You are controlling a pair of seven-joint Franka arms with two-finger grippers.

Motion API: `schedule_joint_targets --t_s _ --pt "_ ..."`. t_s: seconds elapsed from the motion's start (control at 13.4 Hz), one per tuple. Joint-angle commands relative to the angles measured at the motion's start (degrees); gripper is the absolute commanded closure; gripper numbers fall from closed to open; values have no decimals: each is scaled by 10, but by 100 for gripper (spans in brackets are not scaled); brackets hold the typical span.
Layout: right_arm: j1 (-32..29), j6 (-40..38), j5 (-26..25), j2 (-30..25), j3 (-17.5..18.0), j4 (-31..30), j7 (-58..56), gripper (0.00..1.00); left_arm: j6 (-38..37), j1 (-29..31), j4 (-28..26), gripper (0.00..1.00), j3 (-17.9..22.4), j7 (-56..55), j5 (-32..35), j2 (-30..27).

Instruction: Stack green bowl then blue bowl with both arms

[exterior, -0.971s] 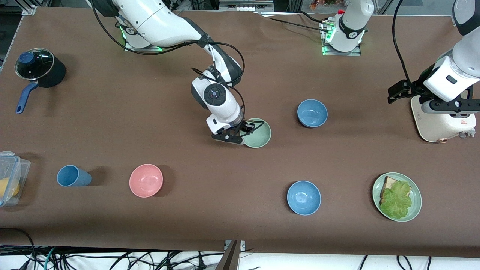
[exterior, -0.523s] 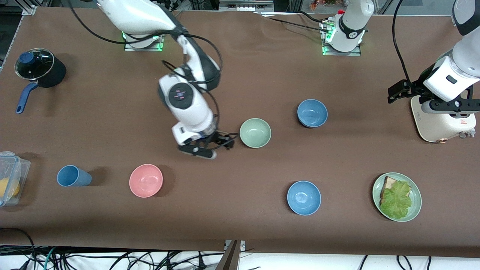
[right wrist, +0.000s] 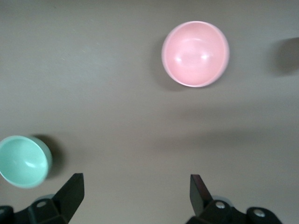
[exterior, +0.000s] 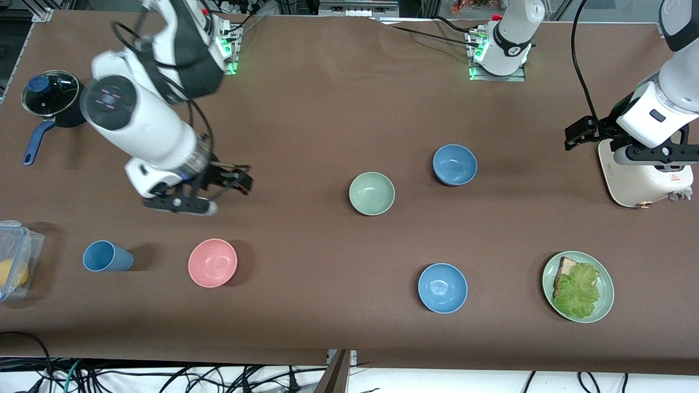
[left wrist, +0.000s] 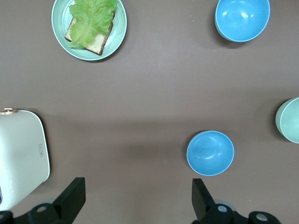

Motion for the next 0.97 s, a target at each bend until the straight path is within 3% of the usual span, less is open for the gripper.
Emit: schedule_joint_targets --t_s 0.0,0.22,0.37,0.9 --pt "-71 -56 43 -64 2 -33 -104 0 -7 -1 5 0 0 -2 2 -1" --pt "-125 -107 43 -116 1 -58 -190 0 -7 -1 5 0 0 -2 2 -1" --pt "-126 -97 39 -178 -4 -129 -190 0 -7 -1 5 0 0 -2 2 -2" --pt "-109 -103 -12 -160 -8 -96 -197 0 -7 -1 5 0 0 -2 2 -1"
